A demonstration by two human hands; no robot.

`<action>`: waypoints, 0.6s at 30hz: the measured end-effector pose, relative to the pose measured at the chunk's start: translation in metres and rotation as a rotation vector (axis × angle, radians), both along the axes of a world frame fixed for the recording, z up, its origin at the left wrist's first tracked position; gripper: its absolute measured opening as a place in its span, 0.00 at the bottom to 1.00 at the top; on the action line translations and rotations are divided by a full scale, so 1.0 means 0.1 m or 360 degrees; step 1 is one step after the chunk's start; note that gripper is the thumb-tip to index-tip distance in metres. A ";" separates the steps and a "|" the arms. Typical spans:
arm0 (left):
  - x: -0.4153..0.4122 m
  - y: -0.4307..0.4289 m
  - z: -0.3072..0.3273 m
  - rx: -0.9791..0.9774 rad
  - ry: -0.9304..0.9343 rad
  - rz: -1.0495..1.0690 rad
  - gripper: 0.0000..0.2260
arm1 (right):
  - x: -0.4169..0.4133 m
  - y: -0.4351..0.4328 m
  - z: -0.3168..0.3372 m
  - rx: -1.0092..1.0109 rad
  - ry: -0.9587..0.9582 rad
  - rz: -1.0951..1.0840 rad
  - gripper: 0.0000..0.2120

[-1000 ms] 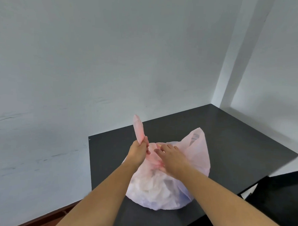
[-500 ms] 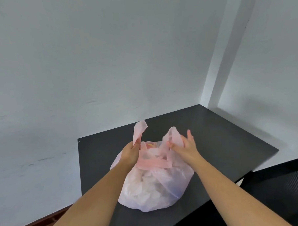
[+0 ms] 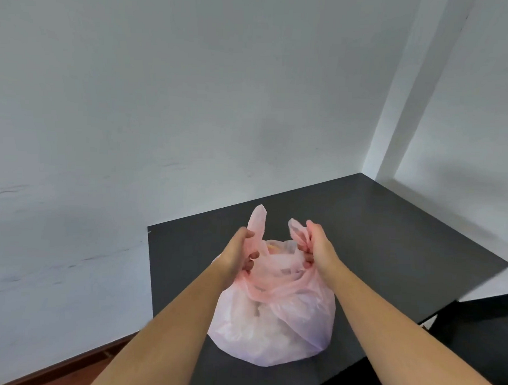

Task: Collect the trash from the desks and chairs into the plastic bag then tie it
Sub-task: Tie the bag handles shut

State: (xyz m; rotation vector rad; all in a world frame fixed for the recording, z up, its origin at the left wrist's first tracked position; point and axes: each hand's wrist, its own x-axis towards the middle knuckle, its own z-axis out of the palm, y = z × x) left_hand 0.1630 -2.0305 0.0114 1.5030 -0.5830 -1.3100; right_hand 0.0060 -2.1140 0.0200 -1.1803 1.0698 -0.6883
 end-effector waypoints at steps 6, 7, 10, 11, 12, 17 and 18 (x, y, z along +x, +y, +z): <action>0.15 -0.02 -0.05 0.0021 0.0193 0.0029 0.15 | -0.06 -0.12 -0.08 -0.0026 0.0169 0.0174 0.12; 0.14 -0.02 -0.04 0.0017 0.0167 0.0027 0.12 | -0.08 -0.12 -0.09 -0.0039 0.0142 0.0238 0.12; 0.14 -0.07 -0.10 -0.0092 0.0178 -0.0008 0.08 | -0.12 -0.14 -0.12 0.0025 -0.0095 0.0281 0.15; 0.14 -0.07 -0.12 -0.0137 0.0210 0.0000 0.12 | -0.13 -0.16 -0.13 0.0049 -0.0154 0.0260 0.13; 0.14 -0.08 -0.15 -0.0175 0.0227 0.0017 0.15 | -0.15 -0.16 -0.15 0.0069 -0.0176 0.0243 0.09; 0.12 -0.13 -0.20 -0.0166 -0.0052 0.0075 0.10 | -0.13 -0.16 -0.12 -0.0022 -0.0052 0.0207 0.04; 0.11 -0.15 -0.21 -0.0157 -0.0111 0.0050 0.11 | -0.12 -0.16 -0.12 -0.0059 -0.0031 0.0189 0.04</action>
